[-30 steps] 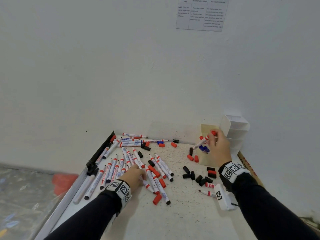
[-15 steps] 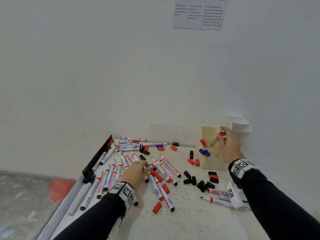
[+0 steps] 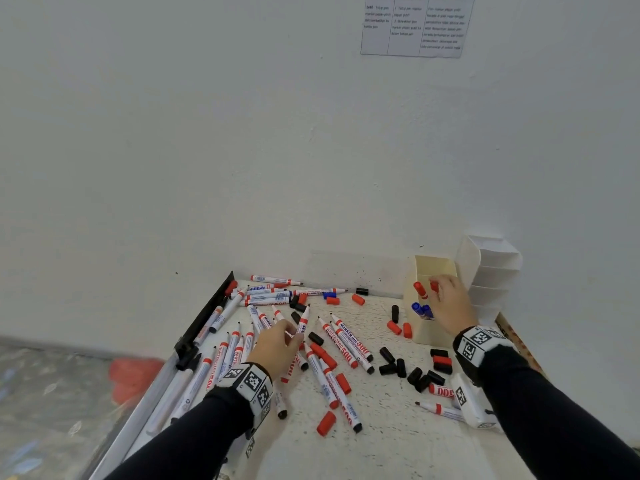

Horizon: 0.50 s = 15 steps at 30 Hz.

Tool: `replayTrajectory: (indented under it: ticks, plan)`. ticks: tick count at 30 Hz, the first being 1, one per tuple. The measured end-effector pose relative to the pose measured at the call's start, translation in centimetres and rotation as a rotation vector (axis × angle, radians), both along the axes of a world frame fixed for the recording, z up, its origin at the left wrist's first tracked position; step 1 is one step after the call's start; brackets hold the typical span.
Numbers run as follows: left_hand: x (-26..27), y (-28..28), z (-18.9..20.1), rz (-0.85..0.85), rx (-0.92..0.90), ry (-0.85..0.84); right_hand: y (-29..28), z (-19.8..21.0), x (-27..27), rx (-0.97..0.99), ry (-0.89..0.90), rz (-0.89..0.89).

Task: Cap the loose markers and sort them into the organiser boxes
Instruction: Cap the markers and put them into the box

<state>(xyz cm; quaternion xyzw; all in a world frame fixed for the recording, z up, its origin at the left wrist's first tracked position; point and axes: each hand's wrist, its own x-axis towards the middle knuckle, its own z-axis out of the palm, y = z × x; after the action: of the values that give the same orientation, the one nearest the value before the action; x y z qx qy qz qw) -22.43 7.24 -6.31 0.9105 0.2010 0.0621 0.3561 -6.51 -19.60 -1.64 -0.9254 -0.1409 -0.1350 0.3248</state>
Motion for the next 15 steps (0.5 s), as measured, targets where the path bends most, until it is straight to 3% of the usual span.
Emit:
replayTrajectory:
  ticks: [3, 5, 9, 11, 13, 15]
  plan:
    - [-0.2, -0.3, 0.0, 0.004, -0.013, 0.015, 1.9, 0.9, -2.4, 0.056, -0.132, 0.070]
    - [-0.4, -0.6, 0.1, 0.009, -0.016, 0.020, 3.8, 0.9, -4.5, -0.014, -0.104, 0.209]
    - [-0.9, -1.2, 0.3, 0.006, 0.005, 0.013, 7.3, -0.3, -8.9, -0.332, 0.293, 0.685]
    - [-1.3, -1.4, 0.3, -0.002, 0.019, 0.004, 8.5, -1.8, -10.9, -0.562, 0.409, 0.839]
    - [-1.6, -1.4, 0.3, -0.005, 0.013, 0.001, 9.0, -3.2, -12.4, -0.754, 0.352, 0.897]
    - [-1.9, -1.5, 0.3, -0.013, 0.008, 0.007, 9.2, -4.4, -13.4, -0.806, 0.239, 0.889]
